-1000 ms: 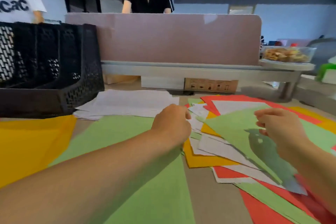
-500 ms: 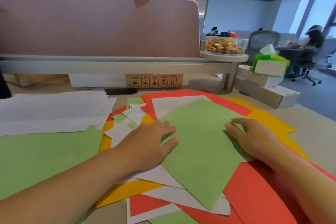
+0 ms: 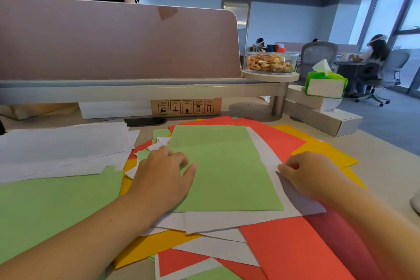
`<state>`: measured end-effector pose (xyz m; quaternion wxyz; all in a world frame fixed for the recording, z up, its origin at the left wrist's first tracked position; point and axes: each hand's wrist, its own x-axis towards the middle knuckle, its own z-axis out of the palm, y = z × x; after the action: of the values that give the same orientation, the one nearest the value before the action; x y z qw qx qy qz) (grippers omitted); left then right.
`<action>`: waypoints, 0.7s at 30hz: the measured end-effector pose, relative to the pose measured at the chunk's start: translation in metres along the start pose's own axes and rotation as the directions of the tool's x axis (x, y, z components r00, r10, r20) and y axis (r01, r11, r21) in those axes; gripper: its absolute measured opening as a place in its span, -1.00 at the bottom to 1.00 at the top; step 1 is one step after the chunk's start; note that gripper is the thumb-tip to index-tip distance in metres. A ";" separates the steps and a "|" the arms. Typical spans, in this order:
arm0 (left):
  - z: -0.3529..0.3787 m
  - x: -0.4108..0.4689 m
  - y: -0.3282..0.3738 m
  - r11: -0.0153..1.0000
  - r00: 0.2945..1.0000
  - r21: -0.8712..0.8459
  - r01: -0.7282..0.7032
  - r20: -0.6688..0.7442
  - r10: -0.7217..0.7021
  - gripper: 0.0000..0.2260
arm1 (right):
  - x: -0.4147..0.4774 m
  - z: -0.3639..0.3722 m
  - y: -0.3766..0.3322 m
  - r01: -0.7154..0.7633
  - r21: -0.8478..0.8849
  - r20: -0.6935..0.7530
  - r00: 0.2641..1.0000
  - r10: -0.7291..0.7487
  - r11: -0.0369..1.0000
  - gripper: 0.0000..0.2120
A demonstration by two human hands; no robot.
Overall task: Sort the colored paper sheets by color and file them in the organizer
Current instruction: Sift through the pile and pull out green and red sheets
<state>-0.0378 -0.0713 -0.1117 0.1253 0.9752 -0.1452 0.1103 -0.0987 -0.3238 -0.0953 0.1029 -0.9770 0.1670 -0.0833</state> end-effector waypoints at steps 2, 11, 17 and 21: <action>0.006 0.002 -0.004 1.000 0.995 -0.023 0.017 0.103 -0.015 -0.54 | -0.003 -0.004 -0.001 -0.012 0.096 -0.055 0.998 0.017 0.995 -0.65; 0.013 0.008 -0.010 1.000 0.962 0.020 -0.022 0.273 0.015 -0.38 | 0.005 -0.010 0.016 -0.440 0.880 0.366 0.867 0.337 0.177 -0.95; 0.012 0.006 -0.006 0.999 0.959 -0.003 -0.049 0.280 0.048 -0.38 | 0.000 -0.014 0.021 -0.488 0.685 0.451 0.867 0.211 0.541 -0.72; 0.008 0.003 0.002 0.996 0.957 -0.045 -0.071 0.279 0.080 -0.39 | -0.002 -0.011 0.015 -0.425 0.717 0.429 0.894 0.131 0.553 -0.74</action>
<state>-0.0344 -0.0759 -0.1183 0.1158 0.9725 -0.2005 -0.0269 -0.1076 -0.3387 -0.0885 0.5645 -0.7869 0.2474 0.0315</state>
